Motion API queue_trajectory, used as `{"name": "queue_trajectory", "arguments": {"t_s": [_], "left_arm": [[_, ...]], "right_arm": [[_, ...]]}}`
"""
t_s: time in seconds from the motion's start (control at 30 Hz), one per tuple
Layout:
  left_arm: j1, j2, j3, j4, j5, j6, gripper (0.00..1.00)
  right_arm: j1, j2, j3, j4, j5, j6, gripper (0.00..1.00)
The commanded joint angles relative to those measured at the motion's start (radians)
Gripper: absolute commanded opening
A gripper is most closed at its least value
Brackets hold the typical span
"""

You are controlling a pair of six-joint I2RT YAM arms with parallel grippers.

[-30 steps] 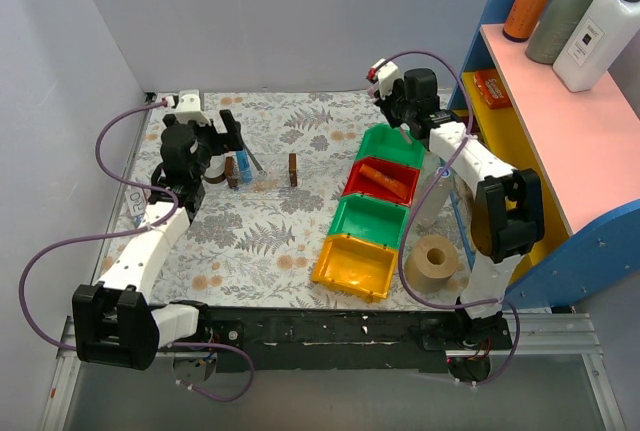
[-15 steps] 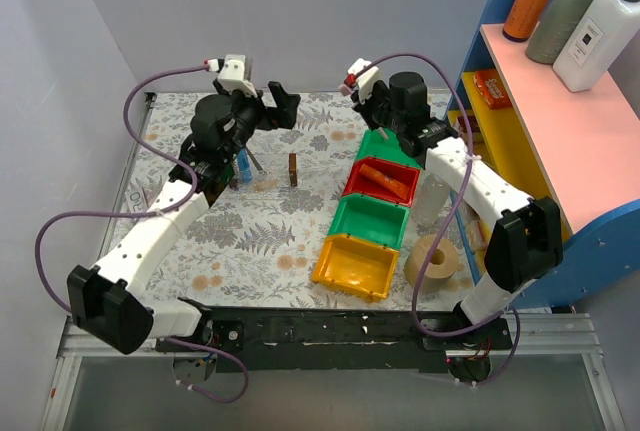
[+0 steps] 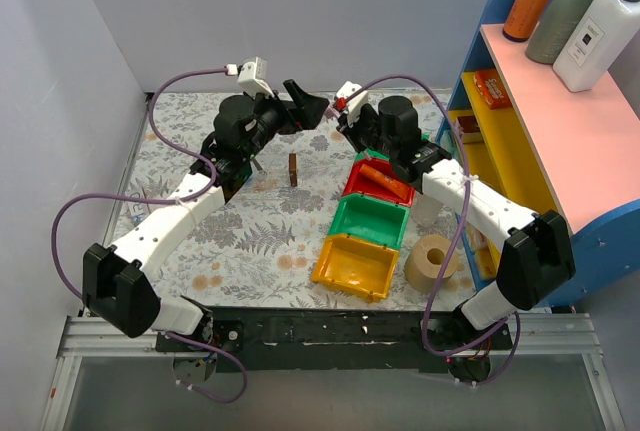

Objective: Prepare toiletry sets of a toothbrush and toothpaste on the tray

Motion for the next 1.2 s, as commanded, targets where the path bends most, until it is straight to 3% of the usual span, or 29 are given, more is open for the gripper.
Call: {"name": "queue_trajectory", "arguments": {"t_s": [0.0, 0.33, 0.6, 0.93, 1.17], "left_arm": [[-0.017, 0.016, 0.002, 0.047, 0.027, -0.061, 0.92], [-0.041, 0.085, 0.033, -0.011, 0.006, -0.063, 0.70], [-0.044, 0.097, 0.031, -0.011, -0.004, -0.060, 0.60], [-0.044, 0.068, 0.004, 0.033, -0.027, -0.067, 0.54], [-0.044, 0.082, 0.007, 0.024, 0.007, -0.073, 0.38]], "right_arm": [[0.020, -0.039, -0.011, 0.076, -0.002, 0.031, 0.01], [0.043, -0.047, -0.022, 0.082, 0.012, 0.033, 0.01], [0.056, -0.037, -0.027, 0.082, 0.014, 0.020, 0.01], [0.068, -0.028, -0.034, 0.076, 0.023, 0.013, 0.01], [0.071, -0.027, -0.036, 0.081, 0.043, 0.008, 0.01]]}}
